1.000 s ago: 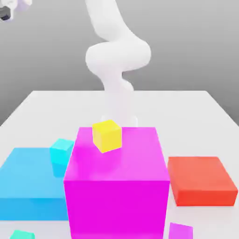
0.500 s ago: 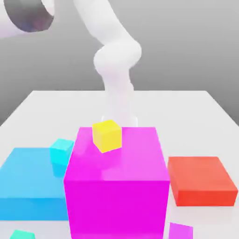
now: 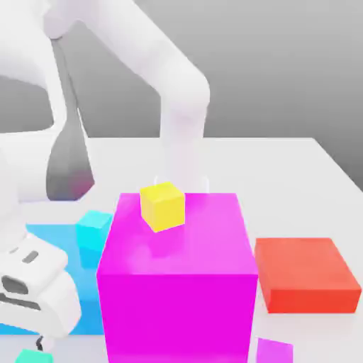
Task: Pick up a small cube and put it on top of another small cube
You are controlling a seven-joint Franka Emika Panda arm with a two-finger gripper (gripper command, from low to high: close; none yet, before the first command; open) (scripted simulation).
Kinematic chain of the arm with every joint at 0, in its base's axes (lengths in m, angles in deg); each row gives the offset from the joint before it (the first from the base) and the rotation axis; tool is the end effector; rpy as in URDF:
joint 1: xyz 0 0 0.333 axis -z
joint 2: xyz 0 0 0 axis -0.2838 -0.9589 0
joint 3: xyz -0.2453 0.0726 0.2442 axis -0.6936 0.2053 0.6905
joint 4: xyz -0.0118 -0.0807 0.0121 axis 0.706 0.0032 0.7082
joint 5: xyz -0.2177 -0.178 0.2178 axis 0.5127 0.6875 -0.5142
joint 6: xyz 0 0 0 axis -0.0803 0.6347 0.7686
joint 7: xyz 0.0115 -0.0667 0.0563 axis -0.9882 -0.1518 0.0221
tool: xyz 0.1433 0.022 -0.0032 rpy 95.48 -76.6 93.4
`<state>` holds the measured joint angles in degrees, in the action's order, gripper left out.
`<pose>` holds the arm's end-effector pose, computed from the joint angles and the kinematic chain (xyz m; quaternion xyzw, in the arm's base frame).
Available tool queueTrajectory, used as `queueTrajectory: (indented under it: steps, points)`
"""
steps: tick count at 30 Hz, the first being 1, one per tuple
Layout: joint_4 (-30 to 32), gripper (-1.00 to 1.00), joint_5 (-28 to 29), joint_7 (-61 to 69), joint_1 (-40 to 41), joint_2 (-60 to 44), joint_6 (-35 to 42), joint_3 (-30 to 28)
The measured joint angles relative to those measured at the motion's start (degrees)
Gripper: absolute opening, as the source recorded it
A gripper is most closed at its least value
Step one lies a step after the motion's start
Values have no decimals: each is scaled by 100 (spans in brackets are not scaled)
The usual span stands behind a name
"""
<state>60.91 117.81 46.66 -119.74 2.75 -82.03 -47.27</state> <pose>0.5121 -0.2615 0.1802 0.4794 0.8776 0.0037 0.0020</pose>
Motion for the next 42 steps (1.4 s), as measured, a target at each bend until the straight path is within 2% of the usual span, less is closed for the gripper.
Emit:
queueTrajectory:
  steps: [1,2,8,10,12,17,26,34,42]
  points:
    - [-77,0,198,-69,-151,183,-104,-207]
    - [-127,-100,323,-115,-245,303,-170,-336]
    - [-154,-100,420,-160,-293,363,-195,-401]
    - [-71,-100,239,-65,-126,181,-56,-169]
    - [72,-100,-60,73,172,-120,171,237]
    - [623,-100,-768,-258,1230,-675,76,1129]
    - [1622,-100,-1708,-1202,3647,-1258,-20,3202]
    - [2423,-100,-1840,-2539,5700,-1030,278,5073]
    - [3197,-100,-1764,-4098,7132,-623,666,6357]
